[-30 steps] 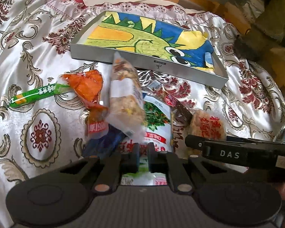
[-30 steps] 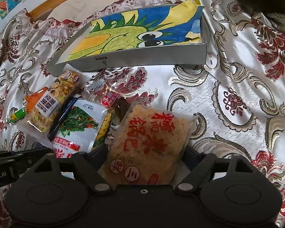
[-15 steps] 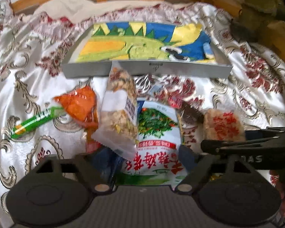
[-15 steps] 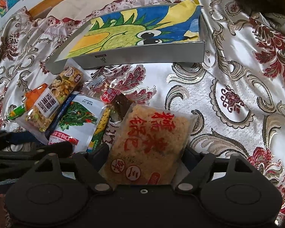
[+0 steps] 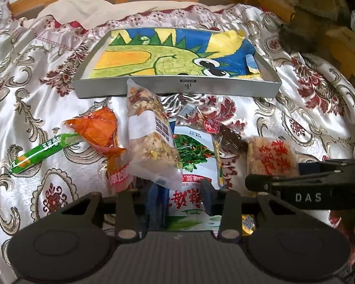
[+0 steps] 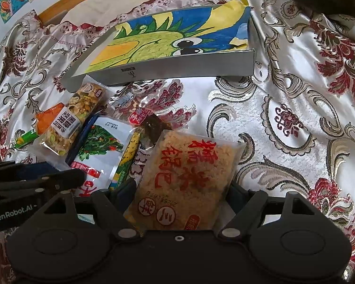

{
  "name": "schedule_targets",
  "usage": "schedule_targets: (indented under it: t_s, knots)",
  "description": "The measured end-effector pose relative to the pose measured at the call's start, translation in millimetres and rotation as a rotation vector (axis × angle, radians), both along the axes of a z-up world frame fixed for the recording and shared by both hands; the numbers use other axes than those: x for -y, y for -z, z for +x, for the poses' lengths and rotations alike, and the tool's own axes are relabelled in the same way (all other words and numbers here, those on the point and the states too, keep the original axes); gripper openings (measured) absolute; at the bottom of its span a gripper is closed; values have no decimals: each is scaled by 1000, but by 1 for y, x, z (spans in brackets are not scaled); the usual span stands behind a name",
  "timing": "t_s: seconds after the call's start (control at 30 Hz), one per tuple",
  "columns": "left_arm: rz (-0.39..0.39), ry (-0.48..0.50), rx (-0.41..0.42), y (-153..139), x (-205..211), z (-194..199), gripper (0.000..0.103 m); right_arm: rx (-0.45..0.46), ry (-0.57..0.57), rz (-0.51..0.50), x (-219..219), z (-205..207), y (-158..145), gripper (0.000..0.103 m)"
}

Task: Organize snacks
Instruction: 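Grasp the blue packet with the left tool while the right tool holds the rice-cracker bag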

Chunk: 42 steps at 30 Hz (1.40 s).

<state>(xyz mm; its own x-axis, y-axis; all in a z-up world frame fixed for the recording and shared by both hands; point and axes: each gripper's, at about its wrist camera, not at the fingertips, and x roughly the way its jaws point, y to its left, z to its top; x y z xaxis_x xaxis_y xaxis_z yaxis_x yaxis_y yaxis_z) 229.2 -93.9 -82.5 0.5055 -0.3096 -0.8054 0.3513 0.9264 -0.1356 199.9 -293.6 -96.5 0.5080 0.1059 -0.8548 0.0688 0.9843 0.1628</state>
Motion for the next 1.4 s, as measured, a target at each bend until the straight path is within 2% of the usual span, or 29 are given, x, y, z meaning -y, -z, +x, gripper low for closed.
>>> schedule_targets:
  t_s: [0.03,0.1,0.17,0.23,0.37,0.5,0.6,0.83,1.0,1.1,1.2,1.4]
  knots:
    - [20,-1,-1,1,2,0,57,-1,-1,1,0,0,0,81]
    - [81,-13,10,1,6,0,85,-2,-4,2,0,-1,0,81]
    - [101,17,12,2,9,0,88,-5,-1,1,0,-1,0,81]
    - [88,21,2,3,8,1,88,-9,4,5,2,1,0,81]
    - [44,39,-83,15,3,12,91,-18,8,19,7,3,0,81]
    - [-4,45,-83,12,-2,13,71,-22,7,38,12,4,0,79]
    - [-21,48,-73,9,-5,12,60,-19,8,36,12,3,0,79]
    - [-75,30,-99,6,-14,16,50,-12,21,51,14,-5,-2,77]
    - [-159,-16,-137,1,-31,19,35,-5,28,65,15,-10,-3,77]
    - [-181,-38,-157,-1,-37,18,27,-4,36,87,15,-15,-4,77]
    - [-208,-78,-195,3,-47,17,25,-3,48,118,17,-20,-5,77]
    - [-250,-106,-218,-1,-52,5,24,13,66,161,18,-29,-10,77]
